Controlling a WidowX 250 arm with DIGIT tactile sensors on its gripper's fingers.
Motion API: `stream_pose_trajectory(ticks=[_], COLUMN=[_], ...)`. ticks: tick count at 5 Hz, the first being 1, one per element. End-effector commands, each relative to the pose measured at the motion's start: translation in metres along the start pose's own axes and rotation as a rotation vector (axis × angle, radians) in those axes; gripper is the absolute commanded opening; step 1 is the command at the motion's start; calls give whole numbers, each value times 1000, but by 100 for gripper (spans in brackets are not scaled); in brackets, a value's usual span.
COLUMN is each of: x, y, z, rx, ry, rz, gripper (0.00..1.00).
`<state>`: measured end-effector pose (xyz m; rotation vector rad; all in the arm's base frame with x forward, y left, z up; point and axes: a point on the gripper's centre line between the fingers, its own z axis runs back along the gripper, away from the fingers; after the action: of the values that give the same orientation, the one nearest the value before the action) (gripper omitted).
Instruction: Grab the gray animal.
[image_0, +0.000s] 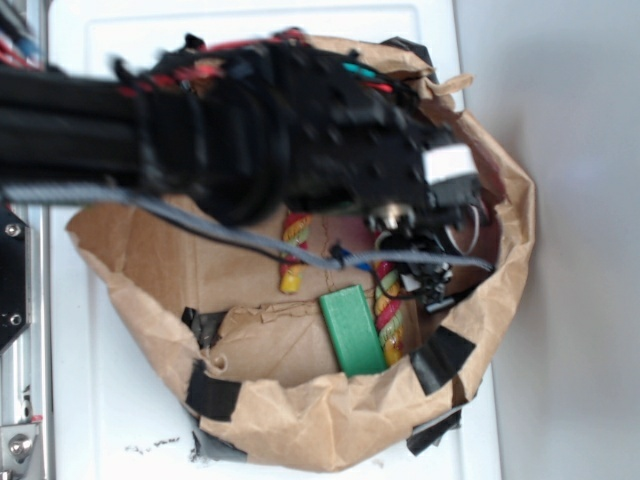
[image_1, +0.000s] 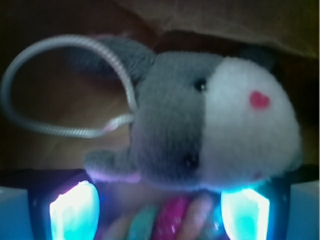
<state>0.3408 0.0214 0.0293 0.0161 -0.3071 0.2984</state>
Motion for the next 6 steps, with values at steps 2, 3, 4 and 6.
stream_pose_trajectory(ticks=[2,3,4,6], x=[27,26,20,-2], y=[-20,-20,-11,11], z=[-4,12,45,104], rx=[41,-1,-89,-263], ry=[-56,-47,11,94], rz=[15,5,-36,-174], gripper=[0,0,0,0])
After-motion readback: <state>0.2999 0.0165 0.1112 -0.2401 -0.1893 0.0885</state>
